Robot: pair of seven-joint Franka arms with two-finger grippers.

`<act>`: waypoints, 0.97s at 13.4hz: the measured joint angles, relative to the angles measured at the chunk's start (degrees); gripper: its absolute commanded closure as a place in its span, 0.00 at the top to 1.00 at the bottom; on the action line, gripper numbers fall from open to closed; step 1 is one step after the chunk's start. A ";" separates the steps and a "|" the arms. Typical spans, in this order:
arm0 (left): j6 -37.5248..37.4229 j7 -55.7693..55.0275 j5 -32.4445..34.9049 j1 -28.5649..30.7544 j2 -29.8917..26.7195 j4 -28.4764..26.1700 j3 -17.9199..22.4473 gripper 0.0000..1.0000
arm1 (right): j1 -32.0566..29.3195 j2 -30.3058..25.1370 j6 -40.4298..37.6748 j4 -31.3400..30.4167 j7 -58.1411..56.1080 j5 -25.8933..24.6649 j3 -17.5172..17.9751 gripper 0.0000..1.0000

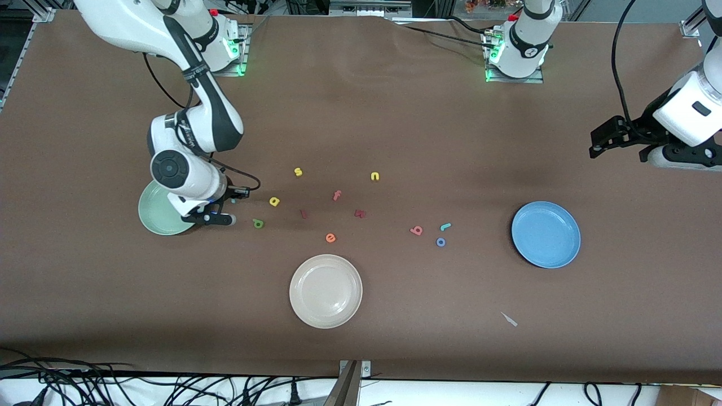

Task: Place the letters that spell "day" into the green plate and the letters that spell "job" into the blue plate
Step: 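Place the y on the green plate while the left gripper reaches letters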

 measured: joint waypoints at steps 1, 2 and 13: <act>1.48 0.00 0.00 -0.03 -0.09 -0.95 0.02 1.00 | -0.08 0.00 -0.54 0.48 -2.06 -0.01 -1.54 0.06; 4.57 0.05 -0.38 -0.21 -0.44 -2.89 -0.16 1.00 | -0.31 0.00 -0.79 0.71 -4.07 -0.01 -3.05 0.06; 40.59 -0.53 -3.42 -15.91 15.64 -19.57 -1.94 1.00 | -11.11 4.99 -1.29 3.47 -16.49 -0.09 -5.93 1.00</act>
